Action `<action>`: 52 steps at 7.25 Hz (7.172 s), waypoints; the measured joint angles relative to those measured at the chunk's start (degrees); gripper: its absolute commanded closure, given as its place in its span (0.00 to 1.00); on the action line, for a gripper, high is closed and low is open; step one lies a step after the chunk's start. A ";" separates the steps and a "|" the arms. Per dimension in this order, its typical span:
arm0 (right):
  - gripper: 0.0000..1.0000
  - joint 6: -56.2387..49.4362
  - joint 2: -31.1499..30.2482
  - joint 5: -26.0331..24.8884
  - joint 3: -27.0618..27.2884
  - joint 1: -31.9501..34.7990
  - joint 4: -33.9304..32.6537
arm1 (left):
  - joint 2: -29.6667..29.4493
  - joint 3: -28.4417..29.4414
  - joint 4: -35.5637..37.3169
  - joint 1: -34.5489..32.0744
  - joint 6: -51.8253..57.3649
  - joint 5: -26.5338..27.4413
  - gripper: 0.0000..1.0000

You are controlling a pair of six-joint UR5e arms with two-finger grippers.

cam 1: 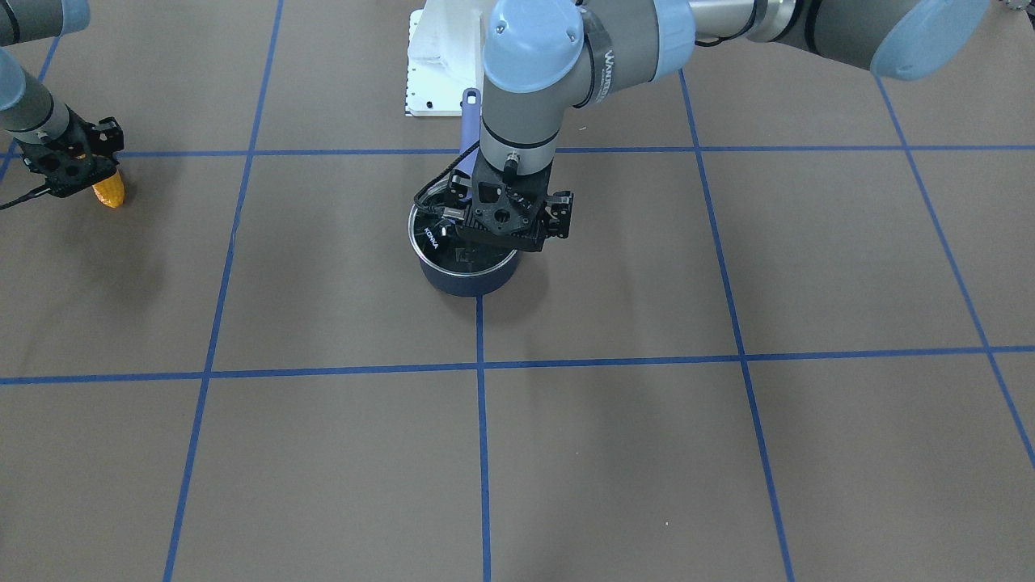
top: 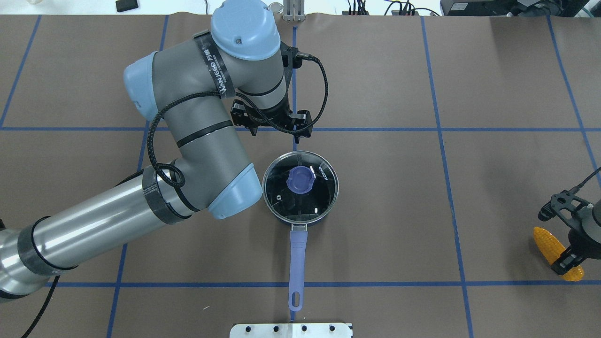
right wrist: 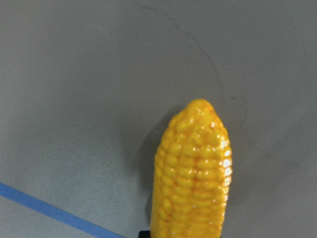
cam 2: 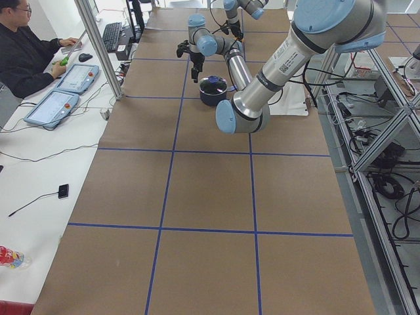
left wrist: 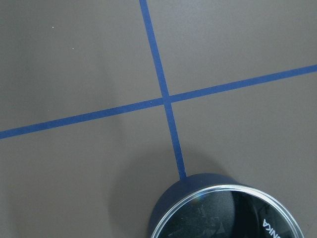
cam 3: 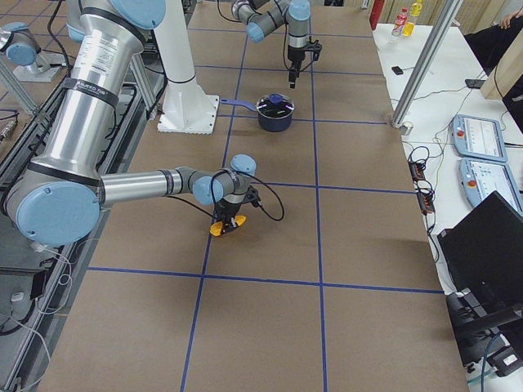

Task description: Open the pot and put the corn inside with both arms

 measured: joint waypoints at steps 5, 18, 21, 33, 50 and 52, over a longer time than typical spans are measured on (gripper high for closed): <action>0.64 -0.39 6.36 3.80 0.22 4.38 -0.06 | -0.15 -1.55 4.89 1.65 -0.55 -0.12 0.02; 0.63 -0.40 16.02 6.30 -0.17 6.92 -7.21 | -0.95 2.91 -2.28 7.21 1.80 -0.68 0.18; 0.63 -0.48 16.00 6.08 -0.35 6.77 -7.22 | -0.90 2.93 -2.83 8.15 0.56 -0.54 0.18; 0.62 -0.47 23.23 6.04 -1.20 6.63 -11.69 | -0.45 1.80 -3.57 7.66 0.29 -0.67 0.44; 0.00 25.15 57.64 -3.85 -10.12 -8.57 -8.91 | 25.26 -9.77 -3.91 -15.78 35.98 -14.37 0.47; 0.00 25.18 57.88 -3.85 -10.11 -8.52 -8.73 | 29.07 -9.45 -4.25 -18.64 41.48 -14.99 0.47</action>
